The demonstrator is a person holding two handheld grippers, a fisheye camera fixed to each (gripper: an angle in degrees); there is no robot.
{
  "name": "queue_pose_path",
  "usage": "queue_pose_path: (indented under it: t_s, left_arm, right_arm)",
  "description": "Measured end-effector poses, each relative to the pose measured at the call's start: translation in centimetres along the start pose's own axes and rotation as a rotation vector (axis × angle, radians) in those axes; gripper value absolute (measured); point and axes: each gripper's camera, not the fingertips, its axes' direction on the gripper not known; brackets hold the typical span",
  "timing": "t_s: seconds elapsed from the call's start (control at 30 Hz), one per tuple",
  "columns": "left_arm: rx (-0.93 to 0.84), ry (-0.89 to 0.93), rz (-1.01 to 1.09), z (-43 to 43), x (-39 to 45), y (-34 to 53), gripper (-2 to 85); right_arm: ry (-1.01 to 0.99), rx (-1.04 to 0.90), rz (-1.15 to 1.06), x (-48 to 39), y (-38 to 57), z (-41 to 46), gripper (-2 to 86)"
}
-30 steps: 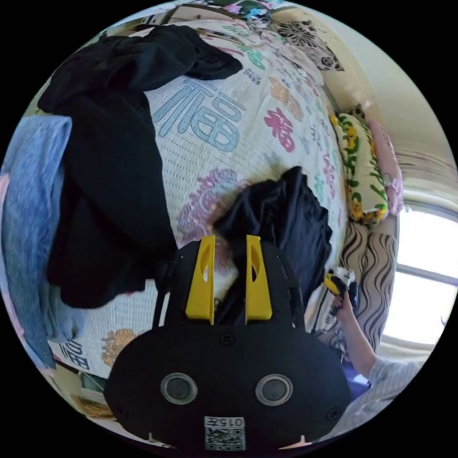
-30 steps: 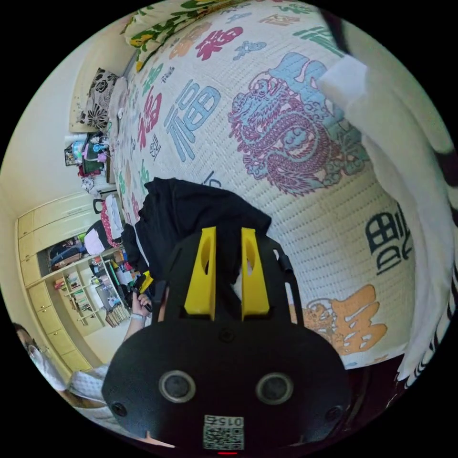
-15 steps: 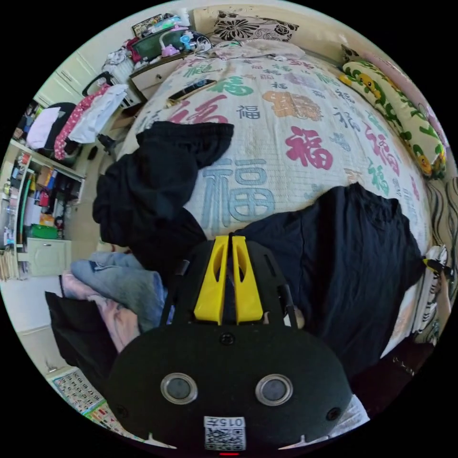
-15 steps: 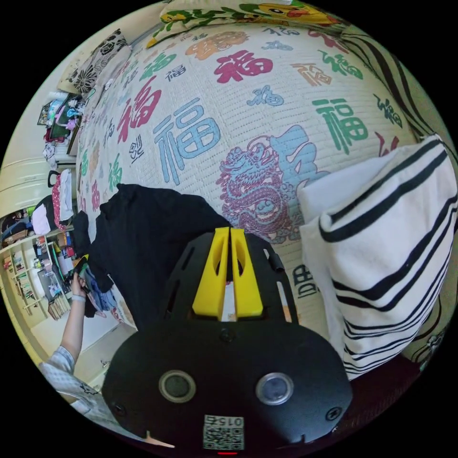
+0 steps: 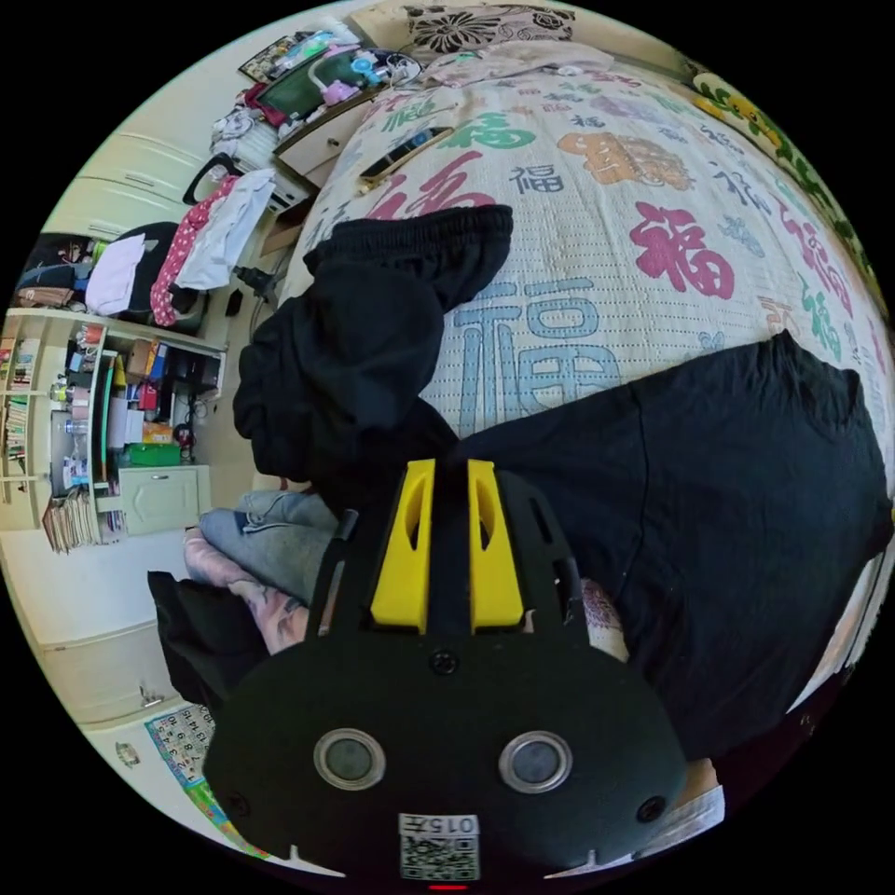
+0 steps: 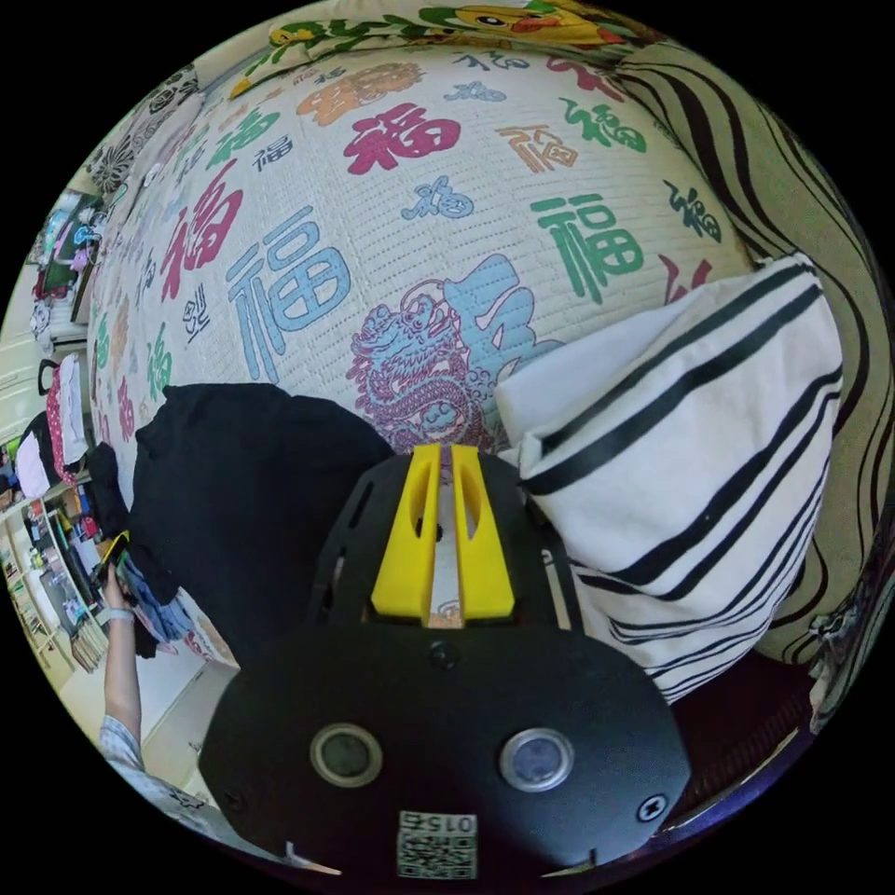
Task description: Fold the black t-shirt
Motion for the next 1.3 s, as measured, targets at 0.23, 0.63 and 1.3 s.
queue_pose_path:
  t_s: [0.23,0.63,1.3]
  left_arm:
    - [0.086,0.359,-0.04,-3.1,-0.6,8.6,6.7]
    - [-0.333,0.553,-0.019,3.9,9.1,23.5,7.5]
    - [-0.3,0.581,0.024,5.3,16.9,26.8,4.1]
  right_arm:
    - [-0.158,0.01,-0.218,-1.8,7.0,1.6,6.1]
    - [-0.053,-0.344,-0.167,-8.5,22.0,16.0,7.5]
    - [-0.033,-0.322,-0.093,-8.9,23.7,21.1,0.1]
